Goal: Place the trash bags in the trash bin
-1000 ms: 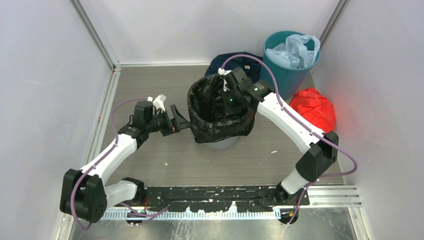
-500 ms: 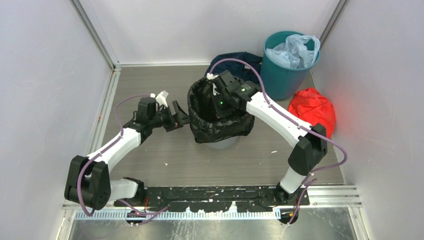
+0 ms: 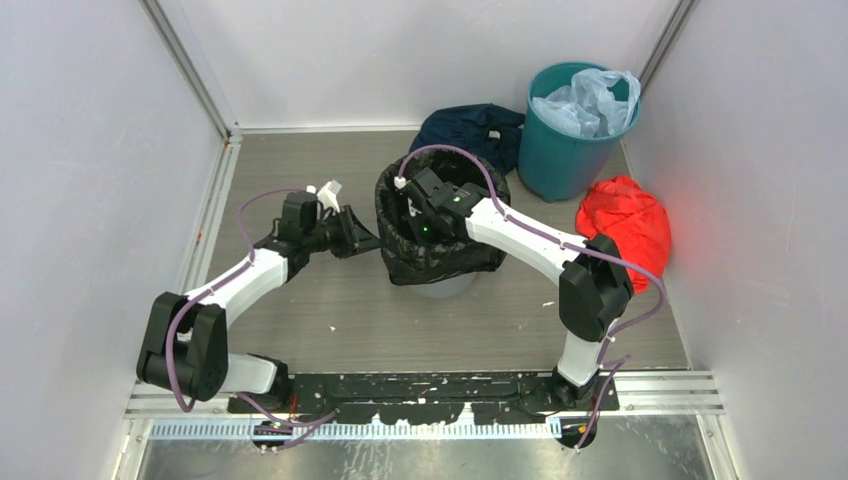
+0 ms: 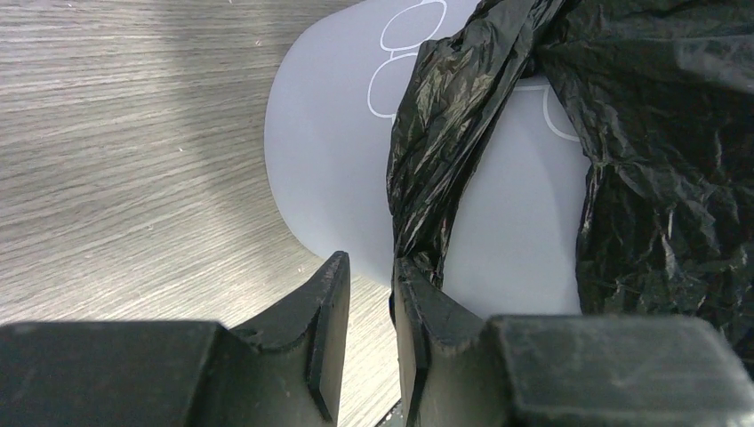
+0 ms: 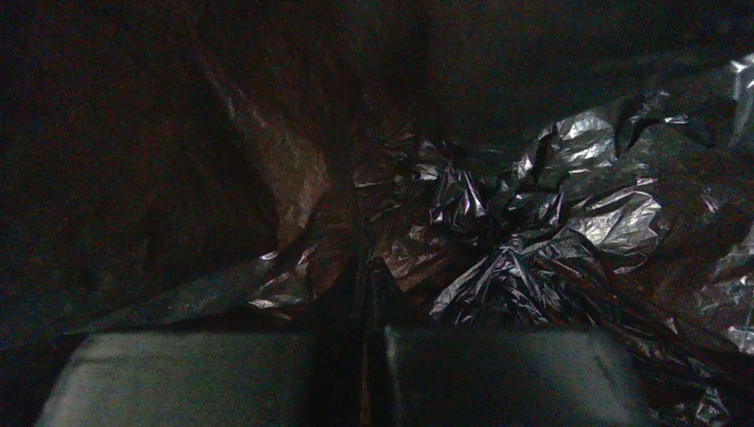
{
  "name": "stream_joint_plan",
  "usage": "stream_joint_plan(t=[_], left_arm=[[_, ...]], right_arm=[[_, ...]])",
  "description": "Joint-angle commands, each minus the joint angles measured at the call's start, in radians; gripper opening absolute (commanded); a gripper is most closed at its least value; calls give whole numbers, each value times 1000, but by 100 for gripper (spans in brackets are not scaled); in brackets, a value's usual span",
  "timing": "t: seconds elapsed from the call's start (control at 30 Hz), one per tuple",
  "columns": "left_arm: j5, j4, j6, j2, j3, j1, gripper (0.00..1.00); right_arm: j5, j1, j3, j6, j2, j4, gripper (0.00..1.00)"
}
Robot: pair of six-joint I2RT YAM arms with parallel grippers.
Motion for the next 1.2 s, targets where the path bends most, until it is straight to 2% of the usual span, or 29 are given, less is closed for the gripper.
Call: stream_joint_plan(t=[0.0,0.4,0.63,0.73,0.9,1.17], left_arm=[[10,54,10,-7,22,2,26],[18,94,-9,13,4,2,27],[37,104,-33,-14,5,1,46],[34,106,-38,-23,2,-2,50],[29,118,-32,17,10,-3,43],[25,229,-89,86,-3,-14,34]], right_arm=[[16,7,-5,-9,-25,47,1],[19,8,-44,-10,-32,50,1],[13,8,-51,-9,-24,56,1],[10,9,-51,-8,-14,60,1],[-1,8,-33,-3,0,59,1],[-5,10,-37,0,5,58,1]])
